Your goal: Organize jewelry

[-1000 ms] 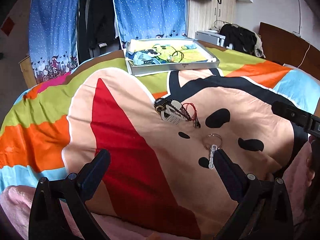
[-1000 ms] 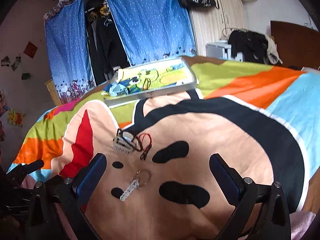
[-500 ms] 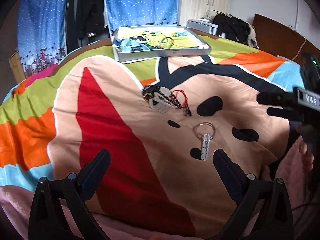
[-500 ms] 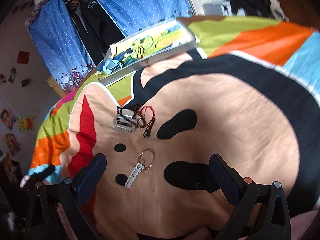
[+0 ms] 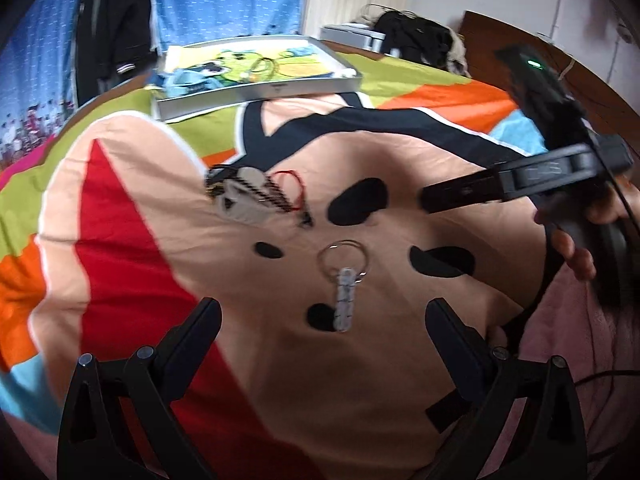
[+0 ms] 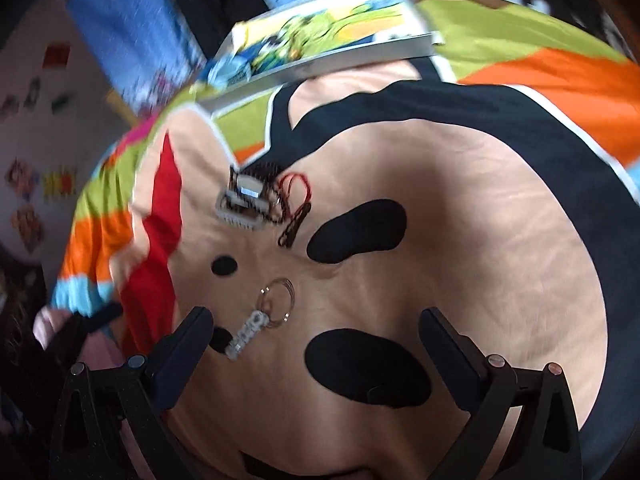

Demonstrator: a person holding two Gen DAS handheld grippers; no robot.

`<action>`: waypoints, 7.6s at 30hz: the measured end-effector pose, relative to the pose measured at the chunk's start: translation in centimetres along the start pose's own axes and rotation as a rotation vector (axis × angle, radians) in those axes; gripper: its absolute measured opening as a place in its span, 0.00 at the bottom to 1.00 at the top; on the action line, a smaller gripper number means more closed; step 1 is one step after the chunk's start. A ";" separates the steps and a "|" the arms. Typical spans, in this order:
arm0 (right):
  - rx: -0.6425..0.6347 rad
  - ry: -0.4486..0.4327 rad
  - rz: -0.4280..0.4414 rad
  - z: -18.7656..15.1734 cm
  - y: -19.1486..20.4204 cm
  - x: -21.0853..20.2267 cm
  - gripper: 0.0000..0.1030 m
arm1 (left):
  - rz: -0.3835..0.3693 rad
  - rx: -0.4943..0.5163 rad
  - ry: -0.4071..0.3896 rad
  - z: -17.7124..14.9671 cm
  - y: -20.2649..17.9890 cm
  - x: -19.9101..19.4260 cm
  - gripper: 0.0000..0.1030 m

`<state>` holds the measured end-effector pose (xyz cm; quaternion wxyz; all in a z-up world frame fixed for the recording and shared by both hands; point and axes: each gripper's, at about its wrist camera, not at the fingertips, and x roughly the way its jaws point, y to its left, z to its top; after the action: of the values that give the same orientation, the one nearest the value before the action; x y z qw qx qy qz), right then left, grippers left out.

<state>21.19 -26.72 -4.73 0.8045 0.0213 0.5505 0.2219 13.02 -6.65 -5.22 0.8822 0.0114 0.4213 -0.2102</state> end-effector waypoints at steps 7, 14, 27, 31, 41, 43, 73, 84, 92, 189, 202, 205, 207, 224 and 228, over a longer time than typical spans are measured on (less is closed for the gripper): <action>-0.135 0.150 0.017 1.4 -0.5 3.5 0.62 | -0.079 -0.038 0.099 0.2 0.2 3.4 0.55; -0.195 0.190 0.096 1.8 -0.2 6.1 0.43 | -0.100 -0.148 0.177 0.3 1.8 6.0 0.46; -0.283 0.214 0.120 2.4 0.4 8.8 0.29 | -0.036 -0.212 0.244 0.0 3.0 8.8 0.16; -0.339 0.224 0.093 2.0 0.9 9.2 0.29 | -0.036 -0.254 0.248 -0.1 3.6 8.8 0.07; -0.454 0.220 -0.032 0.6 2.4 10.2 0.29 | -0.041 -0.279 0.222 -0.1 3.9 8.3 0.03; -0.481 0.212 -0.069 0.2 3.0 10.3 0.28 | -0.038 -0.282 0.209 -0.1 3.9 8.0 0.03; -0.551 -0.005 -0.335 -0.5 4.9 8.7 0.05 | 0.028 -0.323 0.033 -0.2 4.2 4.4 0.03; -0.382 -0.188 -0.246 2.3 3.2 4.5 0.04 | 0.044 -0.313 -0.093 5.5 5.5 3.8 0.03; -0.175 -0.475 -0.140 8.9 1.2 -0.5 0.04 | 0.057 -0.282 -0.214 16.0 8.6 4.2 0.03; -0.024 -0.564 -0.376 -5.5 8.0 -4.0 1.00 | 0.405 -0.250 -0.253 -0.5 4.6 -4.9 0.99; -0.023 -0.486 -0.362 -5.3 7.7 -2.4 1.00 | 0.418 -0.318 -0.192 -1.0 6.0 -4.1 0.99; -0.031 -0.474 -0.366 -5.2 7.8 -2.1 1.00 | 0.423 -0.321 -0.185 -1.0 6.1 -4.0 0.99; -0.029 -0.473 -0.368 -5.2 7.7 -2.1 1.00 | 0.426 -0.320 -0.178 -1.1 6.1 -4.0 0.99; 0.056 -0.433 -0.286 -4.5 5.8 -2.5 1.00 | 0.397 -0.289 -0.110 -0.5 6.3 -2.7 0.99; 0.036 -0.413 -0.263 -3.6 5.7 -2.7 1.00 | 0.363 -0.289 -0.056 0.0 6.8 -2.0 0.99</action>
<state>15.29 -23.35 -2.17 0.9215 0.0086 0.3760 0.0964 14.50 0.31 -4.81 0.9093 -0.0455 0.4133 0.0143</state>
